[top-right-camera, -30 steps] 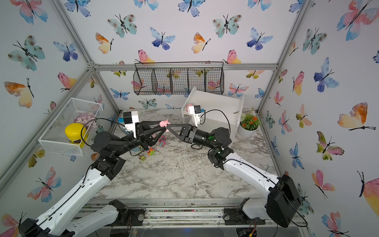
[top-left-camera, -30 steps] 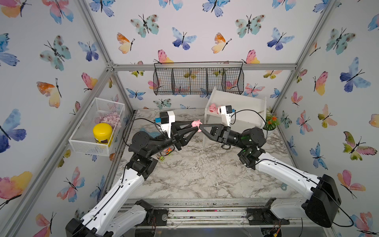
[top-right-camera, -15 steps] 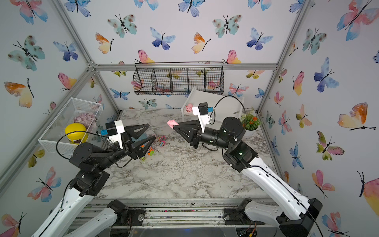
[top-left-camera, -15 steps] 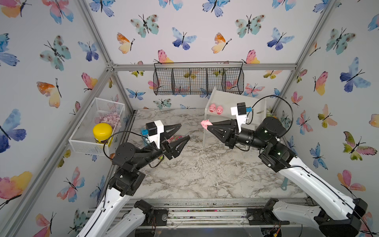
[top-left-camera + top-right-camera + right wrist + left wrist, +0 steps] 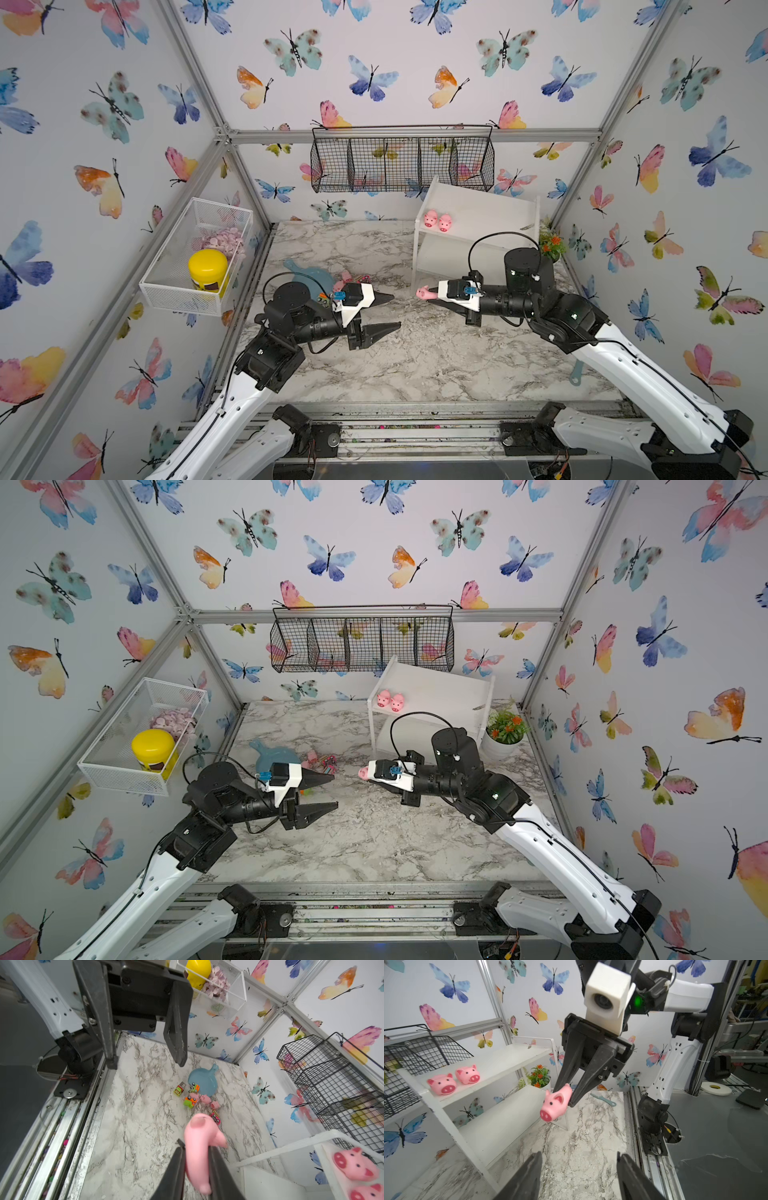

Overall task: Organize plastic toys on shelves
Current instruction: Place the plastic toy on the shelf.

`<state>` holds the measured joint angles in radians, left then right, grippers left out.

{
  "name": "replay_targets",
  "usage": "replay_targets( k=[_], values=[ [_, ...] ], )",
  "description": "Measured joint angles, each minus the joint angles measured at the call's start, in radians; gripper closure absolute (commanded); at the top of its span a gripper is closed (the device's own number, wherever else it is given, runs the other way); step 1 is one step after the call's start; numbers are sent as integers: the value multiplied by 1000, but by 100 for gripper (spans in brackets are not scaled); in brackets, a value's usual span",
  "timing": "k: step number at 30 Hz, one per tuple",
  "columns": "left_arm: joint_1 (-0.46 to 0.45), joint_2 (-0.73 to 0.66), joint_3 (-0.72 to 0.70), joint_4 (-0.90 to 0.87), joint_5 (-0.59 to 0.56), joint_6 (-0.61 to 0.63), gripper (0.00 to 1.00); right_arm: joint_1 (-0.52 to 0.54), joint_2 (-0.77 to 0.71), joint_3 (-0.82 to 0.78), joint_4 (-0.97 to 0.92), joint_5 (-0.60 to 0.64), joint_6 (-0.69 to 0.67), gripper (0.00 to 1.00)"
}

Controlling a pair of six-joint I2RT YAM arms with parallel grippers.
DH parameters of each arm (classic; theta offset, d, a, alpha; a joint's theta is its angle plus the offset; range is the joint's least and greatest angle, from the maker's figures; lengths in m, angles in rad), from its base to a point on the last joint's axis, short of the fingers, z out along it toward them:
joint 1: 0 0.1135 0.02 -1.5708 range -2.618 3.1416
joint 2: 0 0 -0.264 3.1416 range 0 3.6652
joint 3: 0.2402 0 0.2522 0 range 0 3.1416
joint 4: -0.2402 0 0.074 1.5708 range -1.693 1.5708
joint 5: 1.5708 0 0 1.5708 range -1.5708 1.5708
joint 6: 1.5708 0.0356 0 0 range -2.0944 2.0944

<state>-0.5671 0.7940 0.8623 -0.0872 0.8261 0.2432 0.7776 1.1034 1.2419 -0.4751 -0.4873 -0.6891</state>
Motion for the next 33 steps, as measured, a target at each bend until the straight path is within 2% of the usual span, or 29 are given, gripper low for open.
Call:
replay_targets(
  k=[5,14,27,30,33],
  values=[
    [-36,89,38,-38,-2,100,45,2,4,-3,-56,23,-106,79],
    [-37,211,99,-46,-13,200,50,22,15,-3,-115,60,-212,79],
    [-88,314,153,-89,-13,268,53,29,23,-3,-132,65,-251,79],
    [-90,330,165,-93,-14,275,59,31,27,-3,-133,65,-255,79],
    [-90,340,174,-98,-14,282,61,34,28,-3,-134,66,-258,79]
  ],
)
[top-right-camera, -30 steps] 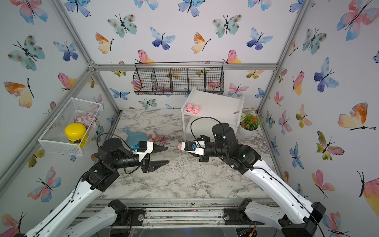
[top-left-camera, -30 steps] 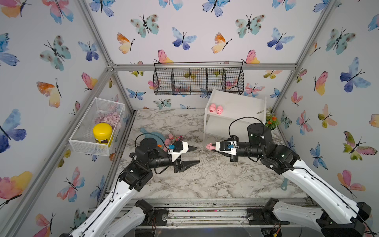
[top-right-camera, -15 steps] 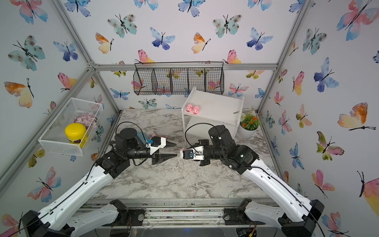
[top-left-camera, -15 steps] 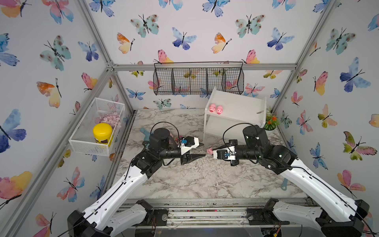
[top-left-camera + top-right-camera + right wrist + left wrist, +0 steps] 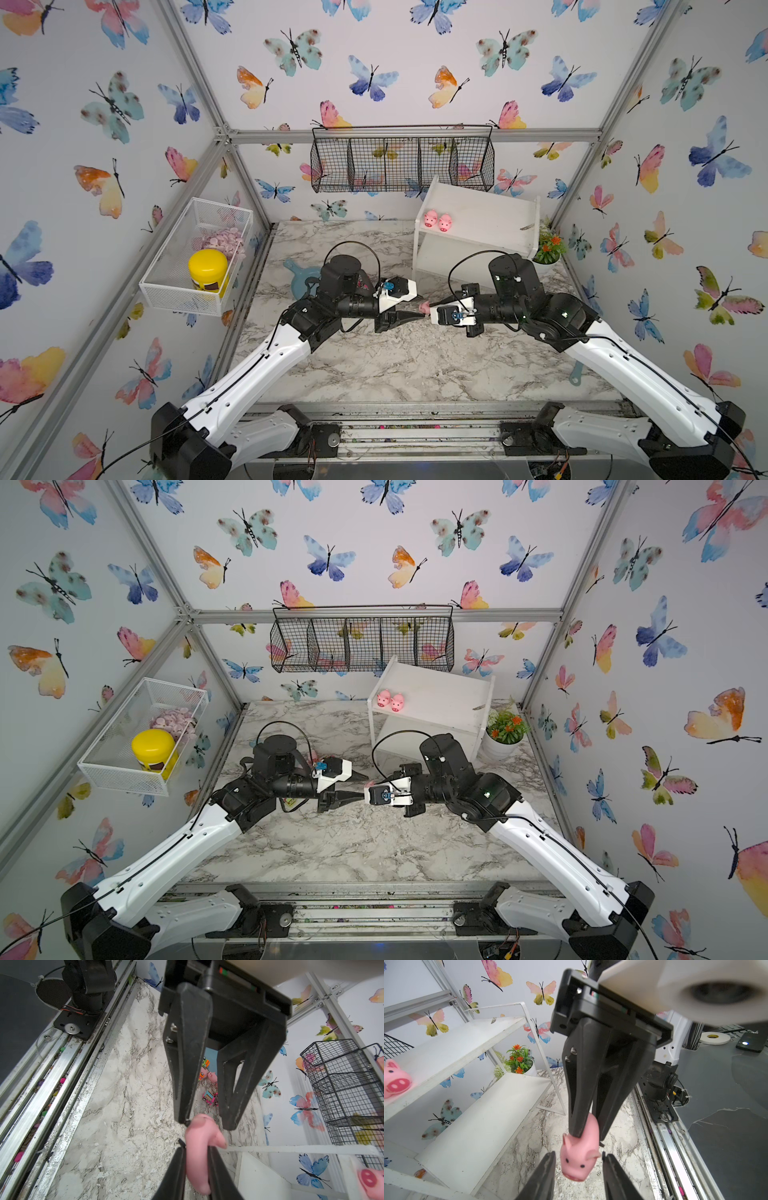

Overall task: Organize plastic toys on shelves
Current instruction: Place the plastic toy on the shelf.

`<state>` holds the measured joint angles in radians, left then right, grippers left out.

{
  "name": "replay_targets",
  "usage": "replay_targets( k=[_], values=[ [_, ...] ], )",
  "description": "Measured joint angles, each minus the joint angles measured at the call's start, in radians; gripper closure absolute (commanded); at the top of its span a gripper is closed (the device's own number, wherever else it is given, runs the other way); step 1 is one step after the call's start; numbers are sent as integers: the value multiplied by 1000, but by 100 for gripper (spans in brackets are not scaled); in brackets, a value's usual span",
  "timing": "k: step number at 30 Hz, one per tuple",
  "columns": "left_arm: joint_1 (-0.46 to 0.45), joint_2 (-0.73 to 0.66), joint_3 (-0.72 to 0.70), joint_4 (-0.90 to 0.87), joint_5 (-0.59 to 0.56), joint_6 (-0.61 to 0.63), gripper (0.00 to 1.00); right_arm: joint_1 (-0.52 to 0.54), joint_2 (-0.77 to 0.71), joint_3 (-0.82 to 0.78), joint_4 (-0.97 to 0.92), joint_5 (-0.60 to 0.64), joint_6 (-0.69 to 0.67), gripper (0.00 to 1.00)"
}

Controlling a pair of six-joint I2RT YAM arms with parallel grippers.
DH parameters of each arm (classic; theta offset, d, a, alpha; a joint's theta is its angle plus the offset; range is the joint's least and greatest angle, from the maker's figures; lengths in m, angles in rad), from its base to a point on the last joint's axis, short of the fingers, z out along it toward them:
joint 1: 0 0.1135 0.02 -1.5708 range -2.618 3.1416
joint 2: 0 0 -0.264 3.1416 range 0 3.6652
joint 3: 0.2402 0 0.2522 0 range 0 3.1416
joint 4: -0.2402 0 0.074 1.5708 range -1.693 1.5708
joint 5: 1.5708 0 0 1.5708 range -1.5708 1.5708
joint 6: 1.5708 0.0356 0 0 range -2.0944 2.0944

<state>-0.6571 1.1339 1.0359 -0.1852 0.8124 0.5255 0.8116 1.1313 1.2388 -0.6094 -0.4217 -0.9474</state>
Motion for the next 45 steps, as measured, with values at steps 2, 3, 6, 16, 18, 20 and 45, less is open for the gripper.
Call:
replay_targets(
  k=[2,3,6,16,18,20,45],
  values=[
    [-2,3,2,-3,1,4,63,1,0,0,0,2,0,79],
    [-3,4,2,-4,0,6,66,1,0,0,0,2,0,79],
    [-7,10,6,-10,2,12,74,2,0,0,-1,3,0,80],
    [-8,25,24,-46,2,35,100,2,0,0,-5,3,5,78],
    [-8,24,24,-49,-2,36,100,2,0,-2,-3,7,21,75],
    [-8,18,23,-52,-15,35,100,2,-3,-8,7,17,59,61],
    [-255,47,138,217,-637,-582,100,-324,-87,47,356,296,1590,28]
  ],
)
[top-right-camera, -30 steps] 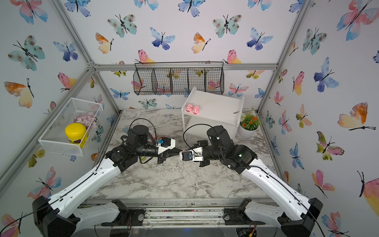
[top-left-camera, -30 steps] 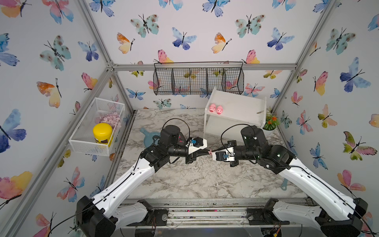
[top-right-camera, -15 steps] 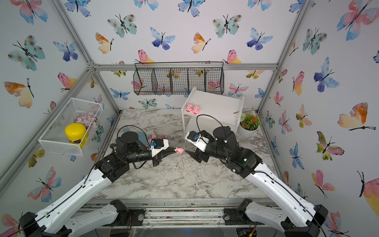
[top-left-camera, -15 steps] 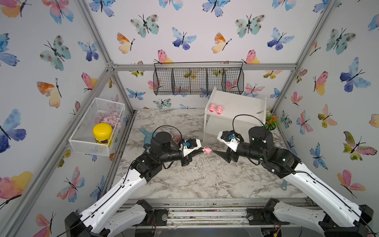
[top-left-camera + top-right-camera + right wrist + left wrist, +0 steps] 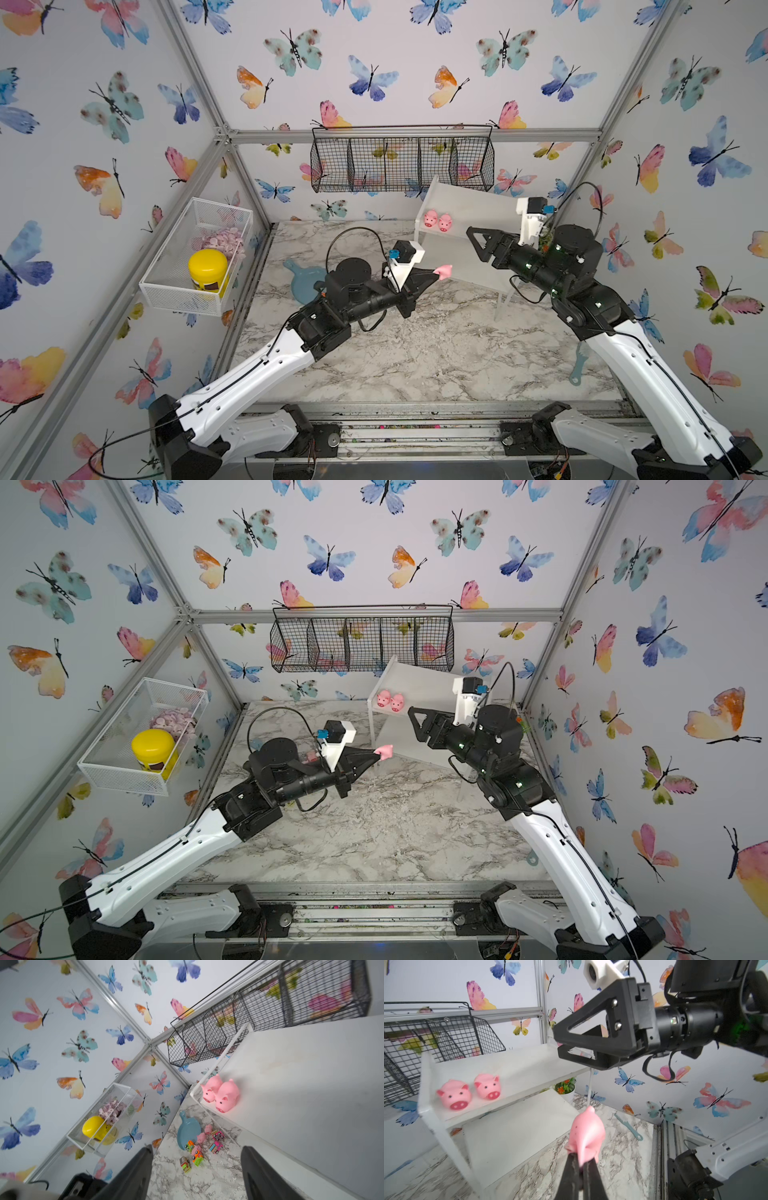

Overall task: Organize plastic toys on shelves
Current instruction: Place the plastic toy on the shelf.

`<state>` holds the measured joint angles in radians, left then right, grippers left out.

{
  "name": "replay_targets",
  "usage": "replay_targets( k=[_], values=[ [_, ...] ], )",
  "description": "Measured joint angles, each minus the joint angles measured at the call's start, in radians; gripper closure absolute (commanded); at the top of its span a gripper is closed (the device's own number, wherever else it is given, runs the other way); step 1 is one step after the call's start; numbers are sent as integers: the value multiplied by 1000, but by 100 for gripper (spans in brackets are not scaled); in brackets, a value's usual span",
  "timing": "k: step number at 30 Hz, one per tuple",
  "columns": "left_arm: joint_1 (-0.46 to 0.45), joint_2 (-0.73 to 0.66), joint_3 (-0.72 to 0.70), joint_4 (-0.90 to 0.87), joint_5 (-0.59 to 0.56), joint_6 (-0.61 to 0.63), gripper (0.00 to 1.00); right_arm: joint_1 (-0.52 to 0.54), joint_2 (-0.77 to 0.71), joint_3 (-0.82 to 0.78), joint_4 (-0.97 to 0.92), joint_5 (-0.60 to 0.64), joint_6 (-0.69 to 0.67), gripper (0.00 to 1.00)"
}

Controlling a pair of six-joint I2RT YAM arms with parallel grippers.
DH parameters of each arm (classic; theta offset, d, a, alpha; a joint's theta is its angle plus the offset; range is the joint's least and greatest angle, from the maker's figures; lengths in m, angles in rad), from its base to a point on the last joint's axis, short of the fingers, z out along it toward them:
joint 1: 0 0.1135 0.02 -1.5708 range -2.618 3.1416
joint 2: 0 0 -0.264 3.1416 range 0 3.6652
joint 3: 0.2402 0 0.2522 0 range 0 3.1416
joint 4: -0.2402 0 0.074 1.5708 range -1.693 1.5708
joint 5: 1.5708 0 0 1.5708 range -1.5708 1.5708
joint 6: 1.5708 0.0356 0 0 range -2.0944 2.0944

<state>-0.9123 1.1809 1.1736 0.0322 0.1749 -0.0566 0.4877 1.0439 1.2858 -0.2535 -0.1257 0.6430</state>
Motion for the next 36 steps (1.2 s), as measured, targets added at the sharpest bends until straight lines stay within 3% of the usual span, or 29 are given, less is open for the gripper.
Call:
replay_targets(
  k=[3,8,13,30,36],
  values=[
    [-70,98,105,9,-141,-37,100,-3,-84,-5,-8,139,30,27],
    [-105,288,308,-27,-387,-93,100,-3,-141,34,-39,302,31,27],
    [-111,429,447,-84,-523,-129,100,-3,-177,34,-69,386,19,26],
    [-117,695,734,-198,-721,-119,95,-3,-208,34,-106,415,-16,26],
    [-117,740,782,-229,-760,-98,85,-3,-221,32,-105,414,-16,26]
  ],
)
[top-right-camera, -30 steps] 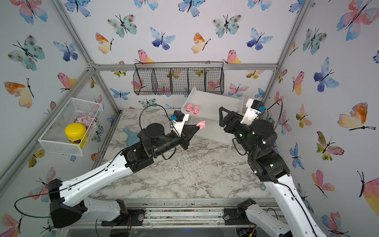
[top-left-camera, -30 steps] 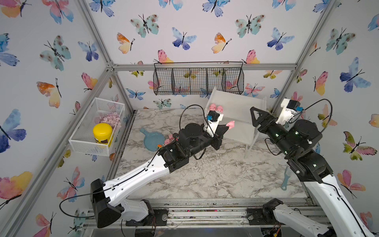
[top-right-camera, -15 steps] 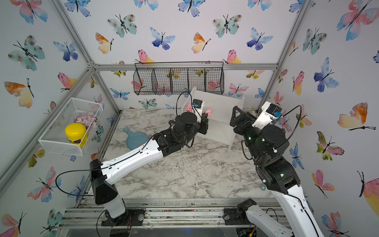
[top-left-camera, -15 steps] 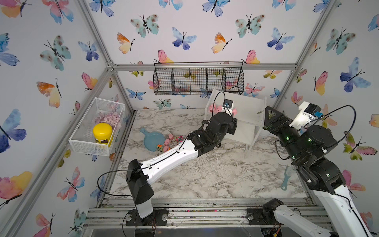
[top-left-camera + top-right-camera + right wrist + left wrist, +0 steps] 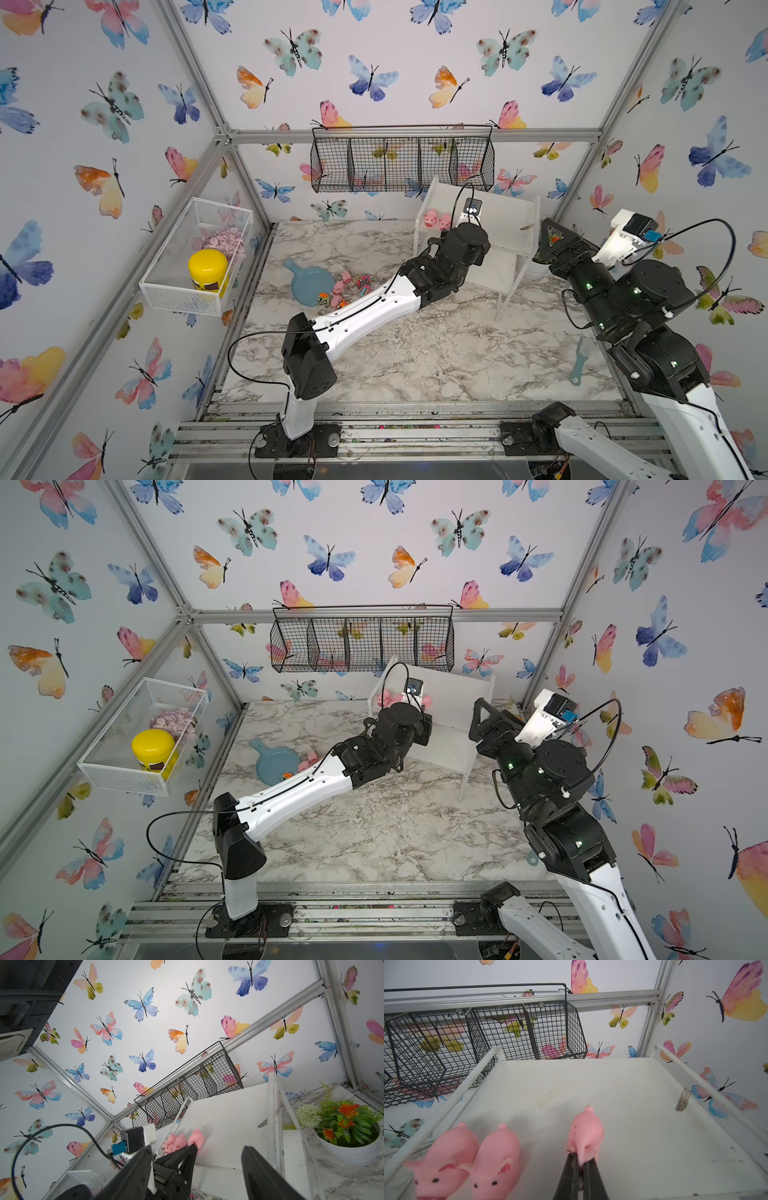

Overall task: Organize plastic toys on shelves
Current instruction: Place the plastic toy on the shelf.

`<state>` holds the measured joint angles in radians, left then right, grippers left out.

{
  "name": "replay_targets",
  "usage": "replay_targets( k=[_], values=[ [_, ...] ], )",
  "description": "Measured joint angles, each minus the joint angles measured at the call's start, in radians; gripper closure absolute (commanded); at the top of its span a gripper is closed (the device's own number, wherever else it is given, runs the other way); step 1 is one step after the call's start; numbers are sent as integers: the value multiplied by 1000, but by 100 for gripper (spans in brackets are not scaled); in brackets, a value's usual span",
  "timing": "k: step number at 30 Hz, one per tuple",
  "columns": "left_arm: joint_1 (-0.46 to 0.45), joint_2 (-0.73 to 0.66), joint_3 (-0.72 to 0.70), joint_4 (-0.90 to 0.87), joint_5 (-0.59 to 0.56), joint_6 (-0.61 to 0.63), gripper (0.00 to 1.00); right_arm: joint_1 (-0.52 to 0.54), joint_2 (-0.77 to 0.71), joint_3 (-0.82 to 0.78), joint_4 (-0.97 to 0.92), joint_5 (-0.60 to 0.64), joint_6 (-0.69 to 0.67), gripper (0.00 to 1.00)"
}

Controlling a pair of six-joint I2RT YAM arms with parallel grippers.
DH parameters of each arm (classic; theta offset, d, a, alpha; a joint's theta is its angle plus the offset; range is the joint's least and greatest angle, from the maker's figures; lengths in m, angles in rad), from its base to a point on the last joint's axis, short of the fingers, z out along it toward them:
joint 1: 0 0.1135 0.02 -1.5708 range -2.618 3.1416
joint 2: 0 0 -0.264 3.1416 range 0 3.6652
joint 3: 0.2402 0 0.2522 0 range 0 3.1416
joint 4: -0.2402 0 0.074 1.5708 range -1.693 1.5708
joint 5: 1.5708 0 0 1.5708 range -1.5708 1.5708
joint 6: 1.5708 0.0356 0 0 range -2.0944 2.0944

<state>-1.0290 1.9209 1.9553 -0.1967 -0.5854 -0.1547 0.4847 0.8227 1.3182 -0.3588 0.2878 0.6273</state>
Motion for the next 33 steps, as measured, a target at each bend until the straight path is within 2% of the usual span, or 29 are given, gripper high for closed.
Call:
replay_targets(
  k=[3,12,16,19,24,27,30,33],
  values=[
    [0,8,2,-10,-4,3,75,0,-5,-6,0,-1,1,26],
    [-1,5,-6,-17,15,8,60,0,-9,-16,0,-3,1,26],
    [-1,-28,-25,-33,54,3,50,0,-5,-16,-2,-8,-2,25],
    [-1,-76,-47,-34,79,4,48,0,7,-16,-8,-21,-15,25],
    [5,-230,-142,-18,113,1,43,0,57,3,-29,-61,-45,25],
    [26,-349,-239,19,146,-12,35,0,116,53,-45,-117,-60,26],
    [118,-520,-406,79,245,-66,26,0,202,140,-71,-206,-60,28],
    [297,-703,-632,167,416,-137,23,-10,307,245,-85,-332,-36,38]
  ],
)
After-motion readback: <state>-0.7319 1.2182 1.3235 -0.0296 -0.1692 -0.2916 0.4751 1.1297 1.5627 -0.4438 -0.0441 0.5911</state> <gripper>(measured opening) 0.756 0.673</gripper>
